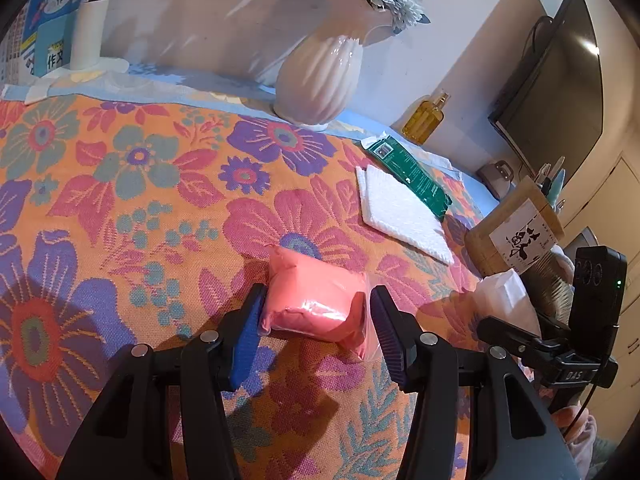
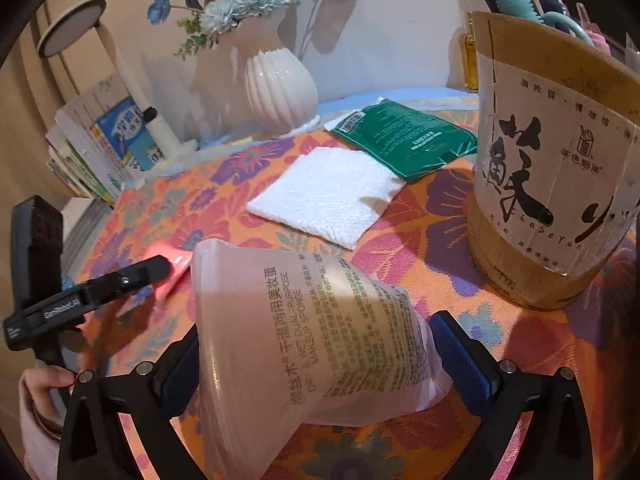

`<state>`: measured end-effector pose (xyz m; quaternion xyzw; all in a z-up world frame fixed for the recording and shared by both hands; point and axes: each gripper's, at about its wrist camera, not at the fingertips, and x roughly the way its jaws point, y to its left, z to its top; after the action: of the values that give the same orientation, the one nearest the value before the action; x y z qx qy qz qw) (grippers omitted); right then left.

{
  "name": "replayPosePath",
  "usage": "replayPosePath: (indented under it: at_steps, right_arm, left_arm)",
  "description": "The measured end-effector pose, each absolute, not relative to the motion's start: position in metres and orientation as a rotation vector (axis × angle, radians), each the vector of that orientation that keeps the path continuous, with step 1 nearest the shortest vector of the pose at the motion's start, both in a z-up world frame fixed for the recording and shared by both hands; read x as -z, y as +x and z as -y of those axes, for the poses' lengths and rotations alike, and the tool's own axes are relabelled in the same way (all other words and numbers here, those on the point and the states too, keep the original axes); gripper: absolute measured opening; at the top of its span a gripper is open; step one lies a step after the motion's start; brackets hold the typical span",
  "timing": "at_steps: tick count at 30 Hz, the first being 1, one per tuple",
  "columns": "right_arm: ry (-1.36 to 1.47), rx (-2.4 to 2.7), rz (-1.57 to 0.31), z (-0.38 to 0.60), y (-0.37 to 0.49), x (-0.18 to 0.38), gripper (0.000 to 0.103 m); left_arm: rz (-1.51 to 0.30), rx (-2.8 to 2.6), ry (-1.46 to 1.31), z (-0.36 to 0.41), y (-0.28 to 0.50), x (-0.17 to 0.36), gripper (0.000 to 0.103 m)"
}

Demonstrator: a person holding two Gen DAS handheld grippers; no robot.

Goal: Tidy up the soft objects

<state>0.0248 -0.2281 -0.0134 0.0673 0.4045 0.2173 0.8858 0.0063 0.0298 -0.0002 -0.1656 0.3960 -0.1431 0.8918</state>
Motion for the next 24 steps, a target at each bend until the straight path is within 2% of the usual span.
replayPosePath:
  at_steps: [1, 5, 15, 24]
  right_arm:
    - [0.14, -0.455, -0.841, 0.228, 0.023, 0.013, 0.103]
    - [0.145, -0.539, -0.829, 0.224, 0.019, 0.011, 0.103]
    - [-0.033, -0.601, -0.771, 0.201, -0.003, 0.002, 0.103]
    - [0.117, -0.784, -0.644, 0.226, -0.018, -0.01, 0.103]
  left_arm:
    - [-0.823, 0.296, -0.335, -0.028, 0.006, 0.0, 0.052]
    - [-0.83, 0.338, -0.27, -0.014, 0.008, -0.002, 0.079]
    - [-0.884, 0.242, -0.002, 0.027, 0.012, 0.001, 0.095]
    - [-0.839, 0.171, -0.184, -0.011, 0.008, -0.002, 0.097]
